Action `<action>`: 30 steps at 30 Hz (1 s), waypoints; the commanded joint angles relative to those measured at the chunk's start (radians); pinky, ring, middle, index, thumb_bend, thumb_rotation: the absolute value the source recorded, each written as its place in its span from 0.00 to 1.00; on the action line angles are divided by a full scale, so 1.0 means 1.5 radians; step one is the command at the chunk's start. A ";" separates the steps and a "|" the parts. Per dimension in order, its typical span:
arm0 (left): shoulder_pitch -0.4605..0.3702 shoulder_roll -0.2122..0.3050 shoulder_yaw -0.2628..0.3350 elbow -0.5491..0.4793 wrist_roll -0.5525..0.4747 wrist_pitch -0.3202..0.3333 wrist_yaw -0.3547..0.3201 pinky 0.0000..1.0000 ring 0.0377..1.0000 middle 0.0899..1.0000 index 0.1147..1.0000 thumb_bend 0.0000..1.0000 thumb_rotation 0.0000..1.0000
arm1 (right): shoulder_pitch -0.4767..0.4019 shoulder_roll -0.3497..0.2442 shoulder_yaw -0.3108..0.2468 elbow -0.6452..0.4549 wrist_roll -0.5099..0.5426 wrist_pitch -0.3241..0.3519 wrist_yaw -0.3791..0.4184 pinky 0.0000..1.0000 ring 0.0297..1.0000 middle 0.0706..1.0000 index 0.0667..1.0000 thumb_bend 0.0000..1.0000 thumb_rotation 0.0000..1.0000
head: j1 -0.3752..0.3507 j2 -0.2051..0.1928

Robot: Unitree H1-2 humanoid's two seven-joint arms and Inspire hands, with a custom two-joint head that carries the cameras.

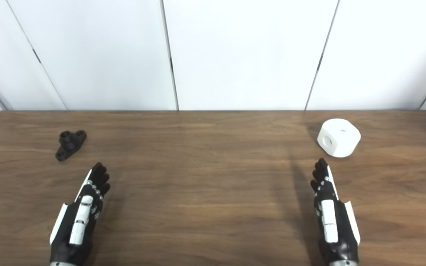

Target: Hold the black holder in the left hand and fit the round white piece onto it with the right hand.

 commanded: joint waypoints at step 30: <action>0.082 -0.019 -0.026 -0.039 0.073 -0.023 0.015 1.00 1.00 1.00 1.00 0.35 0.77 | 0.156 -0.003 -0.013 -0.018 0.022 -0.030 0.031 1.00 1.00 1.00 1.00 0.57 1.00 | 0.158 -0.025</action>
